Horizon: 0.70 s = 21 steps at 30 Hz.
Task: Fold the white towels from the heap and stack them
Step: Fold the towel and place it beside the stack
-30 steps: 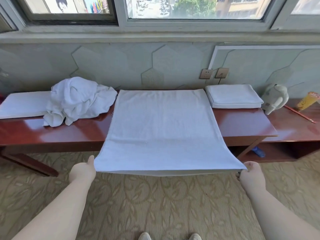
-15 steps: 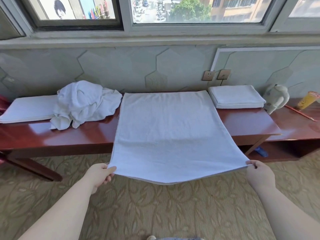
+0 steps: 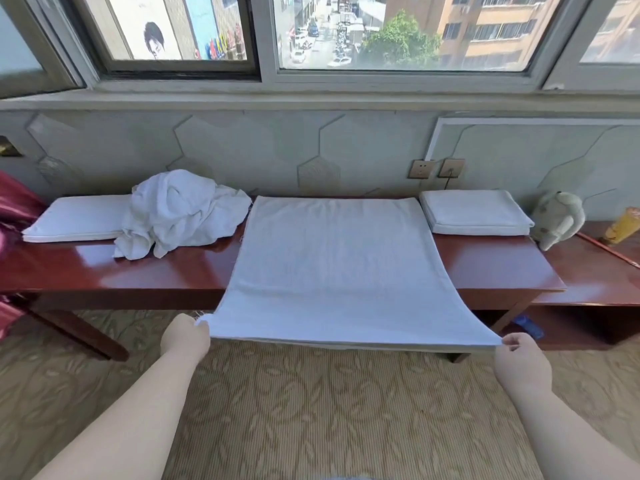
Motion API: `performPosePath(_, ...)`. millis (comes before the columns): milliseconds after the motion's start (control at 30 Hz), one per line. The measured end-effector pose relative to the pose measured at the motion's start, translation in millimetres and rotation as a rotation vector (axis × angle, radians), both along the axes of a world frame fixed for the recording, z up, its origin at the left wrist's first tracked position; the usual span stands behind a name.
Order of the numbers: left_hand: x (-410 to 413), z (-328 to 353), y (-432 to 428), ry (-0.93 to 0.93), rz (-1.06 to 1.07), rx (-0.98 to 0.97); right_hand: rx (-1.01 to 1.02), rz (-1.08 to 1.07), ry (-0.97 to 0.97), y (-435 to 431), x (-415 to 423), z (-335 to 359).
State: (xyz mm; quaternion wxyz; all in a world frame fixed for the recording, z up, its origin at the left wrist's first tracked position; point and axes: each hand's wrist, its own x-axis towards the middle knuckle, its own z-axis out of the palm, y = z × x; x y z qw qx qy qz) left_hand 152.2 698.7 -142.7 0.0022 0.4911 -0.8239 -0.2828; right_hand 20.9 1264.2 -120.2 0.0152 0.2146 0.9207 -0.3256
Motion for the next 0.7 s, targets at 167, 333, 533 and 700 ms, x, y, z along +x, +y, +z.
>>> performPosePath(167, 6, -3, 9, 0.259, 0.170, 0.115, -0.011, 0.015, -0.006, 10, 1, -6)
performPosePath(333, 18, -11, 4, 0.362, 0.275, 0.378, -0.043, 0.117, -0.060, 17, -1, -2)
performPosePath(533, 20, -5, 16, 0.408, 0.251, 0.581, -0.059, 0.159, -0.047, 20, -10, 6)
performPosePath(700, 23, -1, 22, 0.497, 0.322, 0.546, -0.112, 0.127, -0.036, 29, -4, 5)
